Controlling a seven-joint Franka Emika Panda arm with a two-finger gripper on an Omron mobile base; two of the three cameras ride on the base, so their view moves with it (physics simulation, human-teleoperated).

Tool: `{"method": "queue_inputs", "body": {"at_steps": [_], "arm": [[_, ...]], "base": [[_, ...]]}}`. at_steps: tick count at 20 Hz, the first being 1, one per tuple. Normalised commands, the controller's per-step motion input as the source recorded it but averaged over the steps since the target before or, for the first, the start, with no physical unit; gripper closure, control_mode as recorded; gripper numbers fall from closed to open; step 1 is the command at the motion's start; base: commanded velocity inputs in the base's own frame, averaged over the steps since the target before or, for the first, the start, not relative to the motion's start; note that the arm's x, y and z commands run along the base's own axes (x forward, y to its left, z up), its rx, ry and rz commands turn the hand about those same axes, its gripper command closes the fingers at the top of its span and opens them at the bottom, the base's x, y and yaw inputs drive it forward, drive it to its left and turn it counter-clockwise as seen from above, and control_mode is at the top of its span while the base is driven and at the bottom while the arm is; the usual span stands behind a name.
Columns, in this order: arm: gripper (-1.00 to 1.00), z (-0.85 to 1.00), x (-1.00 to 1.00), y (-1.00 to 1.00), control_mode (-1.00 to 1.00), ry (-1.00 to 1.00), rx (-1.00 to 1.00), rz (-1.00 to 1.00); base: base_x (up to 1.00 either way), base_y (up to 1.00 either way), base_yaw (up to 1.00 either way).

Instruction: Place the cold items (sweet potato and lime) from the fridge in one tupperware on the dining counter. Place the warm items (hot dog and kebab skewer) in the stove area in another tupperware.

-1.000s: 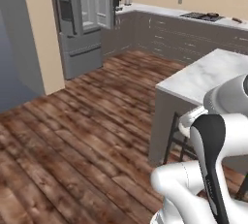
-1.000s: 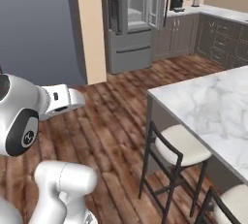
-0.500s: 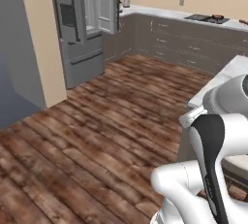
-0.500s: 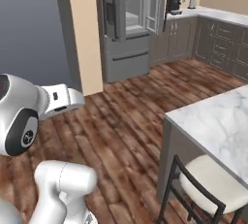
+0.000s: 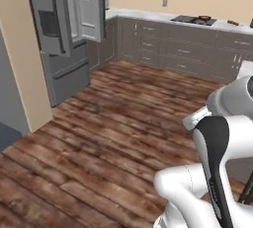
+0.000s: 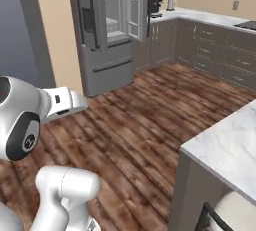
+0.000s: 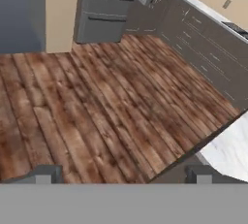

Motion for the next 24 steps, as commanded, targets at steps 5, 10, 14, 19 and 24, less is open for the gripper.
{"method": "queue_inputs", "body": {"at_steps": [5,10,14,19,24], "arm": [[-1.0,0.0,0.0,0.0,1.0,0.0,0.0,0.0],[-1.0,0.0,0.0,0.0,1.0,0.0,0.0,0.0],[-1.0,0.0,0.0,0.0,1.0,0.0,0.0,0.0],[-1.0,0.0,0.0,0.0,1.0,0.0,0.0,0.0],[-1.0,0.0,0.0,0.0,1.0,0.0,0.0,0.0]], "base": [[0.96,0.39,-0.3],[0.96,0.29,-0.28],[0.96,0.18,-0.24],[0.99,0.12,-0.18],[0.99,0.05,-0.15]]}}
